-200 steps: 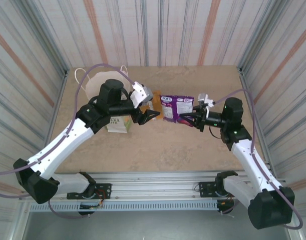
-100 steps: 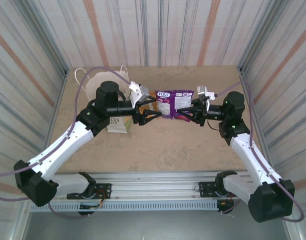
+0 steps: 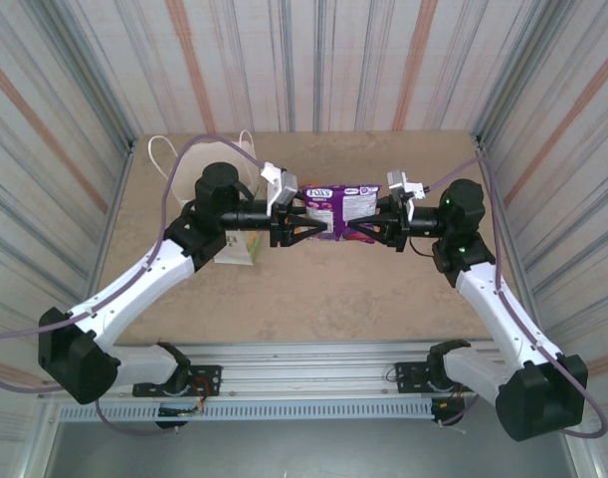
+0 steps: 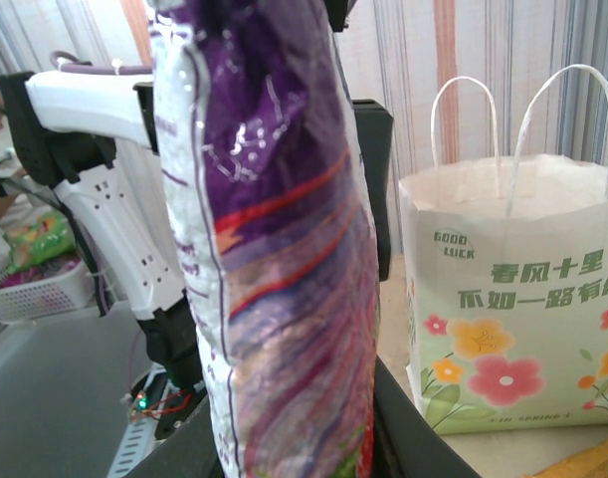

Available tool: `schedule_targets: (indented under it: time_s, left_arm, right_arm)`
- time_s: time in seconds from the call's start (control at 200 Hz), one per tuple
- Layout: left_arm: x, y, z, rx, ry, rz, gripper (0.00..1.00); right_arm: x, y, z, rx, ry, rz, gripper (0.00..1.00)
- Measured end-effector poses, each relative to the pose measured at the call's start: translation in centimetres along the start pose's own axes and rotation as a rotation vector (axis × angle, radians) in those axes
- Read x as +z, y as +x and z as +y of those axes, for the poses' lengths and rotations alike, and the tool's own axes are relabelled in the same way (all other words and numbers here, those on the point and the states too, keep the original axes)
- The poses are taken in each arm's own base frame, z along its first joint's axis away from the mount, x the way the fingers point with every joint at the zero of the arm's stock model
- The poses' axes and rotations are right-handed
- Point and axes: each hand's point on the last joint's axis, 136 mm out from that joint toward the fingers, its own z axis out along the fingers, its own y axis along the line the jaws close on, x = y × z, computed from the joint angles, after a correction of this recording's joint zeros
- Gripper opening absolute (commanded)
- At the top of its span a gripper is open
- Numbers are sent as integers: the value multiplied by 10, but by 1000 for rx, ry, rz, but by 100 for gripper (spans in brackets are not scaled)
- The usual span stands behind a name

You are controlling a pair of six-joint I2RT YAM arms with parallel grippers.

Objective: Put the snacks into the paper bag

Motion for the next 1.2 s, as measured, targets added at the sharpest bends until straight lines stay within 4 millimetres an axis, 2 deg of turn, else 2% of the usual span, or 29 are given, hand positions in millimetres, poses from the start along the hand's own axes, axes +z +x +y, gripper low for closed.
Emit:
schedule_targets:
  time_s: [0.105, 0.301, 0.526, 0.586, 0.731, 0.867, 1.037, 1.197]
  left_arm:
    - [0, -5, -3, 15, 16, -17, 49]
    - [3, -6, -1, 13, 27, -25, 41]
    - [3, -5, -2, 7, 33, -23, 21]
    - [3, -4, -2, 5, 32, -19, 17]
    - [2, -4, 0, -12, 17, 2, 8]
    - [1, -2, 4, -44, -20, 40, 0]
    - [-6, -12, 11, -54, -100, 91, 0]
    - [-21, -32, 17, -27, -203, 134, 0]
  right_arm:
    - [2, 1, 1, 3, -7, 2, 13]
    - [4, 1, 2, 3, -14, 3, 14]
    - [4, 1, 1, 1, -10, 2, 17]
    - [4, 1, 1, 1, -8, 2, 22]
    - [3, 3, -3, -13, 16, 4, 42]
    - [2, 2, -5, -38, 49, 5, 56]
    - [-3, 2, -10, -60, 143, 4, 69]
    - [-9, 9, -24, -16, 251, 13, 73]
